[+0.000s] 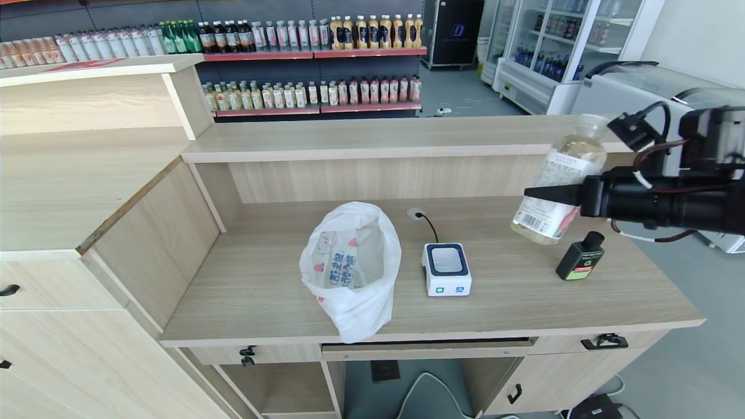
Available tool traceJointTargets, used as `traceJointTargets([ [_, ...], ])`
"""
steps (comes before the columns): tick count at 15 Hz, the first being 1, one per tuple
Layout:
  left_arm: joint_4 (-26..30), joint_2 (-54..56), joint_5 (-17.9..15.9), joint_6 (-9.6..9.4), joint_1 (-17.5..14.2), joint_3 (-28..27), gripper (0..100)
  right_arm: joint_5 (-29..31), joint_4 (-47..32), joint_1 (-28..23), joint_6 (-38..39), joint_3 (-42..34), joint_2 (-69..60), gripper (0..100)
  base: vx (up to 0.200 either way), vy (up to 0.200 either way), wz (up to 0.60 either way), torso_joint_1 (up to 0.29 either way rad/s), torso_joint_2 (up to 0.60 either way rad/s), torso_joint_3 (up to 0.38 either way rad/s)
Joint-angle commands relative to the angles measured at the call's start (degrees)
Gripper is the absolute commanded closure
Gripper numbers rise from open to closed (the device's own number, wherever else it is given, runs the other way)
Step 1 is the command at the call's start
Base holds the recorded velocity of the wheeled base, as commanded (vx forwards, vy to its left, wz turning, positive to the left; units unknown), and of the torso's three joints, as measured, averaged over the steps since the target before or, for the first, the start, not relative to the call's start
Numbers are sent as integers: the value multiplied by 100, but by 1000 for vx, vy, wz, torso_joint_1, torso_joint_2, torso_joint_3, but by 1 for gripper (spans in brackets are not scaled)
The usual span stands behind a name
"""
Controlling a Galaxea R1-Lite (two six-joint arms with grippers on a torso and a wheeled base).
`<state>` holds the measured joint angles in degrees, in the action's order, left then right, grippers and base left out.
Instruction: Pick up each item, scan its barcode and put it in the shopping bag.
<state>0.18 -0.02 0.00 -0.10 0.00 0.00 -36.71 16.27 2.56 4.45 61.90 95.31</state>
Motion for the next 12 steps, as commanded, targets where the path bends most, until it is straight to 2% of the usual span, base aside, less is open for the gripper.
traceJointTargets([
  [1,-1,2,0,1,0,0,0,-1524,-652,333,267,-504,-1867,100,0,0,0,0,0,0],
  [2,-1,2,0,1,0,0,0,-2025,-775,456,311,-741,-2201,100,0,0,0,0,0,0],
  [5,-1,2,0,1,0,0,0,-2359,-1170,720,302,-961,-2455,100,0,0,0,0,0,0],
  [8,-1,2,0,1,0,0,0,-2508,-1724,1133,276,-996,-2570,100,0,0,0,0,0,0],
  [12,-1,2,0,1,0,0,0,-2508,-1935,1475,214,-1066,-2693,100,0,0,0,0,0,0],
])
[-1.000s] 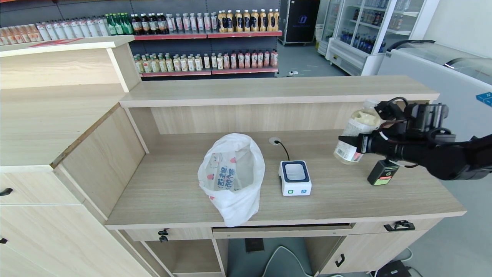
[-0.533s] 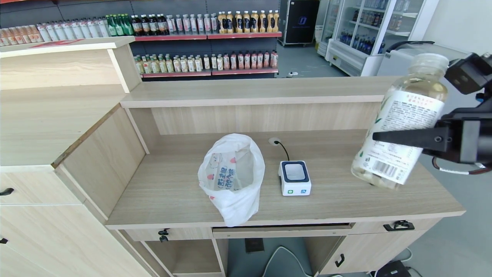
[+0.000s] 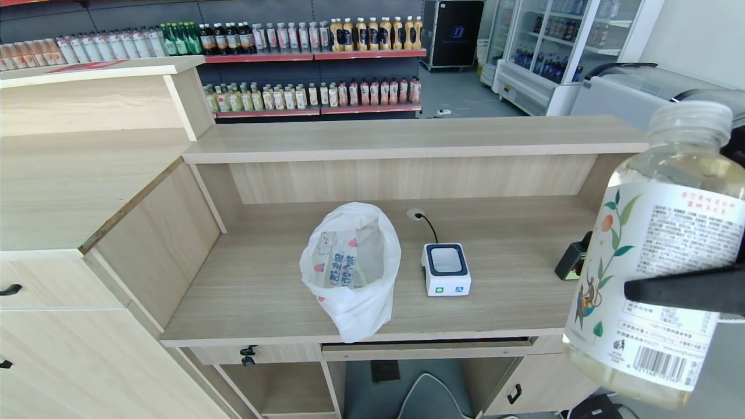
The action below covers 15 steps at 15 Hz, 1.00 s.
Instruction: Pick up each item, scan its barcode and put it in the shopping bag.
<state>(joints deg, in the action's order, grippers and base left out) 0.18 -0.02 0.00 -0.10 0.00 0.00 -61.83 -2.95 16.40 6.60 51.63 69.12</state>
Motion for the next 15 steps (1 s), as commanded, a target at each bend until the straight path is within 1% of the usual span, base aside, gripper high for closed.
traceJointTargets([
  [1,-1,2,0,1,0,0,0,4,-13,92,-88,-100,-83,100,0,0,0,0,0,0],
  [2,-1,2,0,1,0,0,0,4,-30,92,-264,-206,-101,100,0,0,0,0,0,0],
  [5,-1,2,0,1,0,0,0,-4,-118,92,-290,-232,-171,100,0,0,0,0,0,0],
  [9,-1,2,0,1,0,0,0,-22,-698,83,-264,-127,-443,100,0,0,0,0,0,0],
  [12,-1,2,0,1,0,0,0,-233,-1067,65,-238,84,-514,100,0,0,0,0,0,0],
  [15,-1,2,0,1,0,0,0,-268,-1129,83,-246,172,-461,100,0,0,0,0,0,0],
])
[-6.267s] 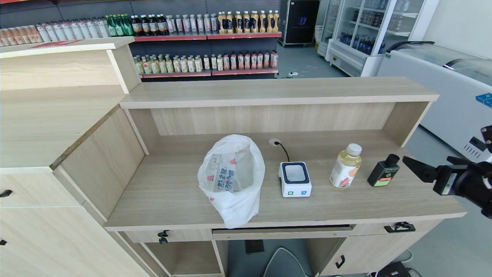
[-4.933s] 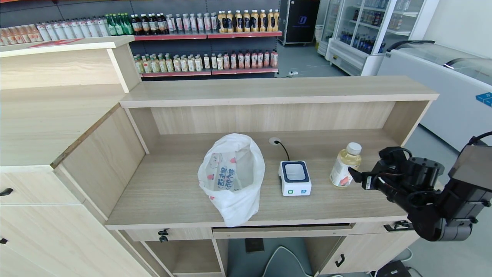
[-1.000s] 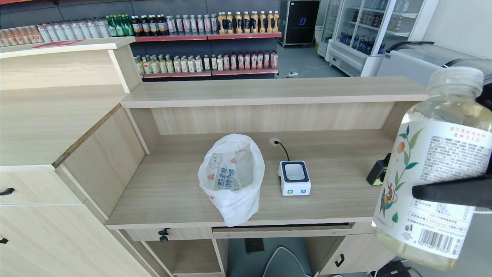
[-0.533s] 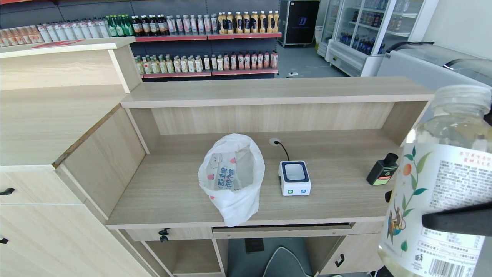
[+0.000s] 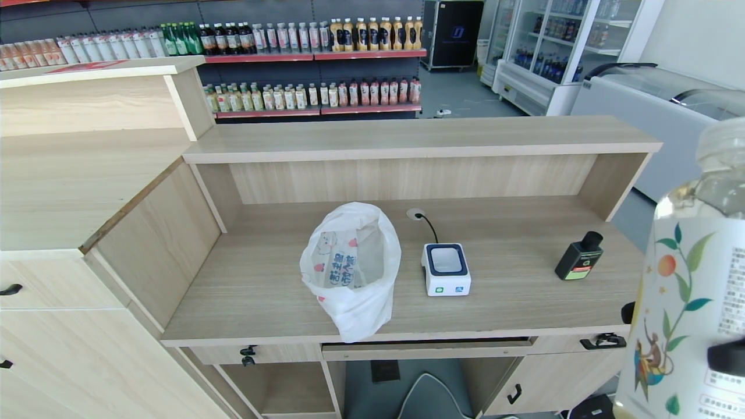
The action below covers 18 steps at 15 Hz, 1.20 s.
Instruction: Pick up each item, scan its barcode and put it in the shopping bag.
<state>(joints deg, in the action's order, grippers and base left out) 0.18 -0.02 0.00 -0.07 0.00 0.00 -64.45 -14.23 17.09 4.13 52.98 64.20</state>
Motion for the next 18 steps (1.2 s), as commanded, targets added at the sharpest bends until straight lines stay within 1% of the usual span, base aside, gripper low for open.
traceJointTargets([
  [1,-1,2,0,-1,0,0,0,3,8,14,-9,37,49,100,0,0,0,0,0,0],
  [7,-1,2,0,-1,0,0,0,38,43,-4,-53,72,155,100,0,0,0,0,0,0],
  [8,-1,2,0,-1,0,0,0,284,104,-74,-334,11,260,100,0,0,0,0,0,0],
  [9,-1,2,0,-1,0,0,0,811,386,-303,-888,-60,462,100,0,0,0,0,0,0],
  [10,-1,2,0,-1,0,0,0,1699,957,-769,-1670,-200,796,100,0,0,0,0,0,0],
  [11,-1,2,0,-1,0,0,0,2596,1423,-1217,-2127,-236,1113,100,0,0,0,0,0,0],
  [12,-1,2,0,-1,0,0,0,3035,1880,-1630,-2329,-253,1324,100,0,0,0,0,0,0],
  [13,-1,2,0,-1,0,0,0,3123,2425,-2043,-2734,-394,1517,100,0,0,0,0,0,0],
  [14,-1,2,0,-1,0,0,0,3220,2846,-2491,-3595,-517,1728,100,0,0,0,0,0,0],
  [15,-1,2,0,-1,0,0,0,3228,2996,-2869,-4597,-561,1851,100,0,0,0,0,0,0],
  [16,-1,2,0,-1,0,0,0,3184,2996,-3142,-5370,-561,1886,100,0,0,0,0,0,0],
  [17,-1,2,0,-1,0,0,0,3044,3031,-3520,-6021,-552,1939,100,0,0,0,0,0,0],
  [18,-1,2,0,-1,0,0,0,2754,3022,-3836,-6487,-446,2044,100,0,0,0,0,0,0],
])
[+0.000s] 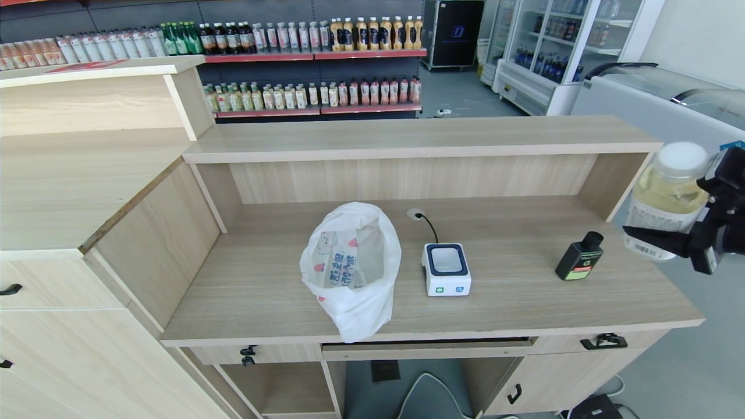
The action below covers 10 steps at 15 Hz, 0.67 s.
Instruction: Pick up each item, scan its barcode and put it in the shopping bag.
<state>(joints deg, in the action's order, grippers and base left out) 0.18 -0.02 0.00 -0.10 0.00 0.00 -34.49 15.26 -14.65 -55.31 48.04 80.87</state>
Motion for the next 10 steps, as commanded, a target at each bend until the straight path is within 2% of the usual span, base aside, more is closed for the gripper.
traceJointTargets([
  [1,-1,2,0,1,0,0,0,-770,47,-864,-894,135,473,100,0,0,0,0,0,0],
  [3,-1,2,0,1,0,0,0,-1420,56,-1022,-1263,153,596,100,0,0,0,0,0,0],
  [4,-1,2,0,1,0,0,0,-1482,38,-1198,-1852,249,605,100,0,0,0,0,0,0],
  [6,-1,2,0,1,0,0,0,-1473,47,-1251,-2432,434,702,100,0,0,0,0,0,0],
  [10,-1,2,0,1,0,0,0,-1183,873,-837,-2485,460,1089,100,0,0,600,1,-2,5],
])
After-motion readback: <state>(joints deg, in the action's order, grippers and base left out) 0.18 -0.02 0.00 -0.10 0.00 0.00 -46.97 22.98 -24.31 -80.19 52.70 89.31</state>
